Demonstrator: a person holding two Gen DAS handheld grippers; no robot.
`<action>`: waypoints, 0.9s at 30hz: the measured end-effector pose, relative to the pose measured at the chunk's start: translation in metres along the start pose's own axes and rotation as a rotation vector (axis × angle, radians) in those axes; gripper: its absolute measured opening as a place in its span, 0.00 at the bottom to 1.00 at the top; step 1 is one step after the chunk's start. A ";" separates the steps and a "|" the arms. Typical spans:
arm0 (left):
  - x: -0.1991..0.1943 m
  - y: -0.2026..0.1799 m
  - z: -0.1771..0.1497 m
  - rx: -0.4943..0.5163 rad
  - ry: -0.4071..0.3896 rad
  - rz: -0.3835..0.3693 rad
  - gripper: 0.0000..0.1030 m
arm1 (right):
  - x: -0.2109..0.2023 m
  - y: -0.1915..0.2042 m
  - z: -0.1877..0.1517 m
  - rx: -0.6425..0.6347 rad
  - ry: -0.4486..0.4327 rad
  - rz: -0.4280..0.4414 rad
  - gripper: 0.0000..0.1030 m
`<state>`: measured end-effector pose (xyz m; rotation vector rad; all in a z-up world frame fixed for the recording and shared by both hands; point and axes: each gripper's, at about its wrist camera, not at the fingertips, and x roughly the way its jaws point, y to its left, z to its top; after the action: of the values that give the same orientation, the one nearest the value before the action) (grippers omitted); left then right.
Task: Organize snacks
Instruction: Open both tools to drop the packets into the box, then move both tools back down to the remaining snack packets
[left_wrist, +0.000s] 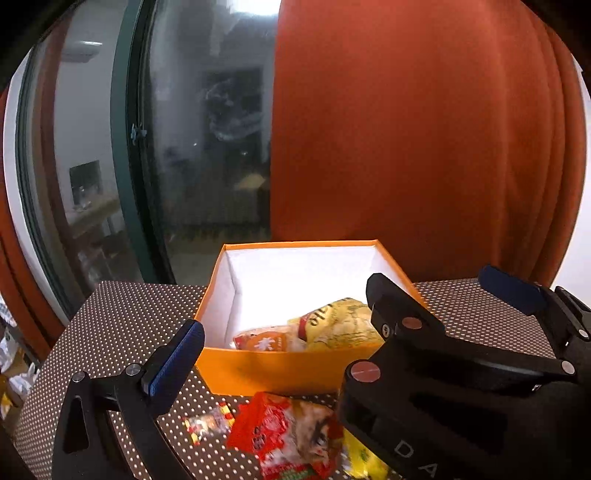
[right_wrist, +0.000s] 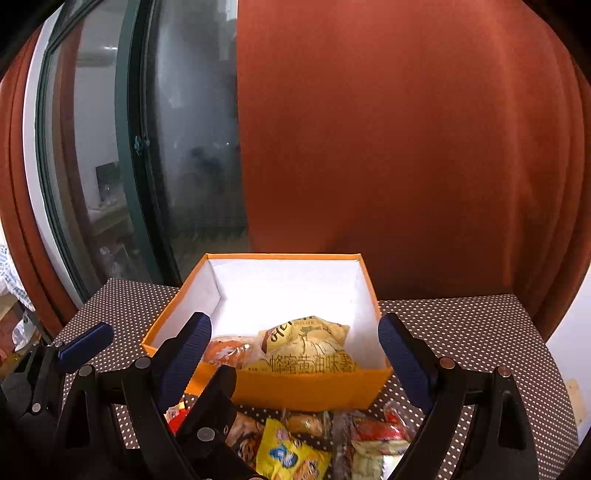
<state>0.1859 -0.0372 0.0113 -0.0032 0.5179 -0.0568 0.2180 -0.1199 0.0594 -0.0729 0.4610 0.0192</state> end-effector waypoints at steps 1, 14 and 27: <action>-0.004 -0.002 0.000 0.001 -0.005 -0.004 1.00 | -0.008 -0.002 -0.001 0.003 -0.008 0.001 0.91; -0.062 -0.026 -0.030 0.013 -0.041 -0.021 1.00 | -0.078 -0.017 -0.025 -0.006 -0.057 -0.018 0.91; -0.073 -0.049 -0.072 0.031 -0.032 -0.069 1.00 | -0.109 -0.039 -0.068 0.001 -0.064 -0.067 0.91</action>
<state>0.0845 -0.0809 -0.0139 0.0085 0.4846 -0.1319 0.0918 -0.1642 0.0502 -0.0865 0.3939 -0.0448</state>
